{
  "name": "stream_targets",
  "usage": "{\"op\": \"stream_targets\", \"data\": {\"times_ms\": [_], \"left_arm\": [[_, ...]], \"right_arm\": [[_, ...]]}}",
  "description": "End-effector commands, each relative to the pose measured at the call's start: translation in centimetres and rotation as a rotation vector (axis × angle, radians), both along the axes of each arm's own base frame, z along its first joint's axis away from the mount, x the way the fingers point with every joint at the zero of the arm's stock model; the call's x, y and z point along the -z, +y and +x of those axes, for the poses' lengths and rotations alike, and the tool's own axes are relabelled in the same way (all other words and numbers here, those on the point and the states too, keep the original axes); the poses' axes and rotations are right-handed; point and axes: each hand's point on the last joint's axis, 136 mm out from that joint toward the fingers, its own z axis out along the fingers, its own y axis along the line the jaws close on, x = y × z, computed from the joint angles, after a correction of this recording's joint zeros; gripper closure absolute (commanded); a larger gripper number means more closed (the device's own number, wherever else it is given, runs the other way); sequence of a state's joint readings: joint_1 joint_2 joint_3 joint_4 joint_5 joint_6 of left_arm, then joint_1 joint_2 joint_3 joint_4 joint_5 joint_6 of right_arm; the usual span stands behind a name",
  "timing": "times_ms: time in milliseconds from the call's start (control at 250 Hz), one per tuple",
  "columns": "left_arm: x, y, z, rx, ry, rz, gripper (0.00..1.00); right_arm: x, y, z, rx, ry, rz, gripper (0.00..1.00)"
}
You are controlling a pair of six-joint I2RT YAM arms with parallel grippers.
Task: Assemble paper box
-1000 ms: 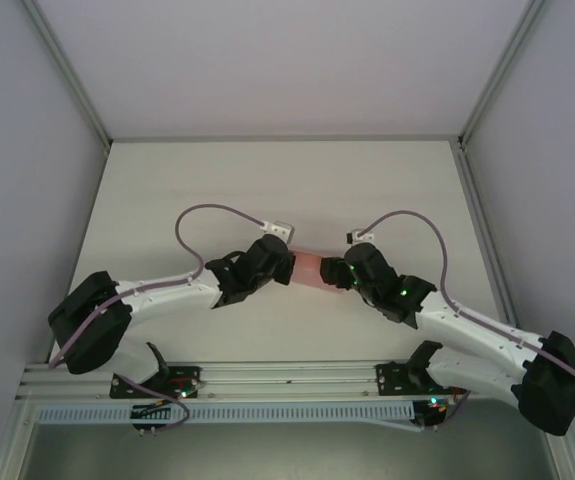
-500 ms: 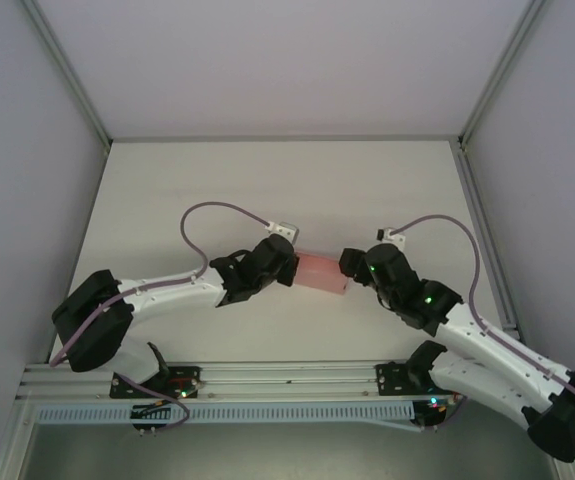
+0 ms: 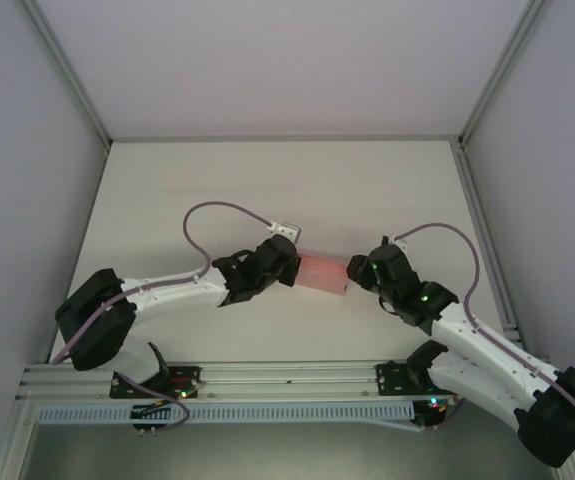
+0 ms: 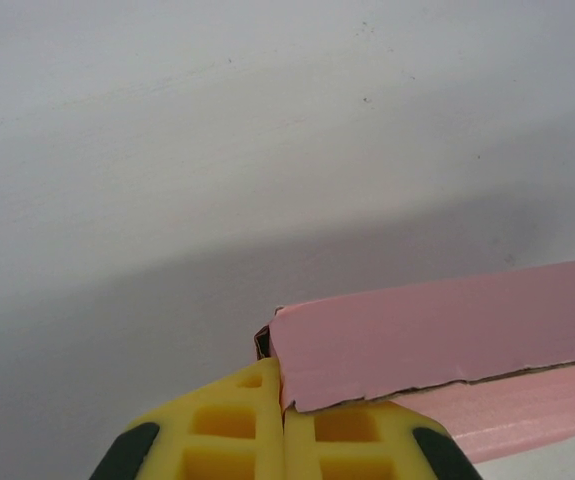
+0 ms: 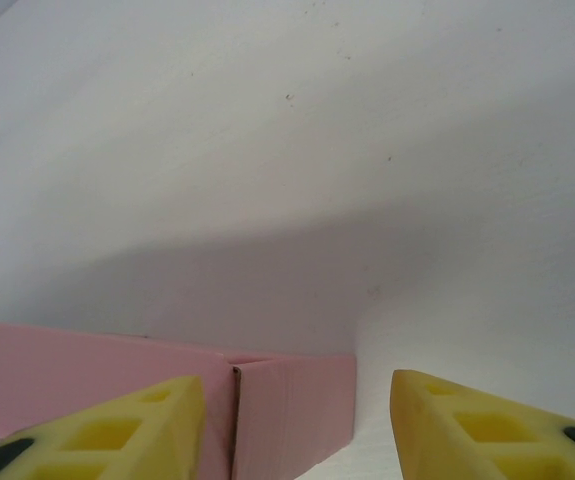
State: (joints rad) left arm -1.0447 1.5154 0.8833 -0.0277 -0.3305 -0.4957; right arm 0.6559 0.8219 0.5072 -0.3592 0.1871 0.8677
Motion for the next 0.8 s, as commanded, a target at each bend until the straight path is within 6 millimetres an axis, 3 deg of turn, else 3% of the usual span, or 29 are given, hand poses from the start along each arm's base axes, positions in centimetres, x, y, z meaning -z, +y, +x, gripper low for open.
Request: {"op": "stream_targets", "data": {"times_ms": [0, 216, 443, 507, 575, 623, 799], "left_arm": [[6.8, 3.2, -3.8, 0.047, 0.192, 0.228, 1.0], [6.9, 3.0, -3.9, 0.049, 0.197, 0.224, 1.0], [6.7, 2.8, -4.5, 0.082, 0.193, 0.234, 1.0], [6.2, 2.7, -4.6, 0.088, 0.189, 0.234, 0.92], [5.5, 2.8, -4.7, 0.087, 0.186, 0.234, 0.74], [5.1, 2.8, -4.8, 0.092, 0.185, 0.238, 0.71], [2.9, 2.8, -5.1, 0.114, 0.168, 0.246, 0.43]], "right_arm": [[3.0, -0.8, -2.2, -0.015, 0.108, -0.024, 0.51], [5.2, -0.6, -3.7, -0.041, 0.16, 0.011, 0.52], [7.7, -1.9, -4.7, -0.014, 0.211, -0.045, 0.54], [7.9, -2.2, -4.8, -0.005, 0.208, -0.053, 0.54], [7.9, -2.2, -4.8, -0.007, 0.205, -0.049, 0.54], [8.0, -2.2, -4.9, -0.009, 0.208, -0.047, 0.55], [8.3, -2.1, -5.0, -0.012, 0.217, -0.046, 0.56]]}}
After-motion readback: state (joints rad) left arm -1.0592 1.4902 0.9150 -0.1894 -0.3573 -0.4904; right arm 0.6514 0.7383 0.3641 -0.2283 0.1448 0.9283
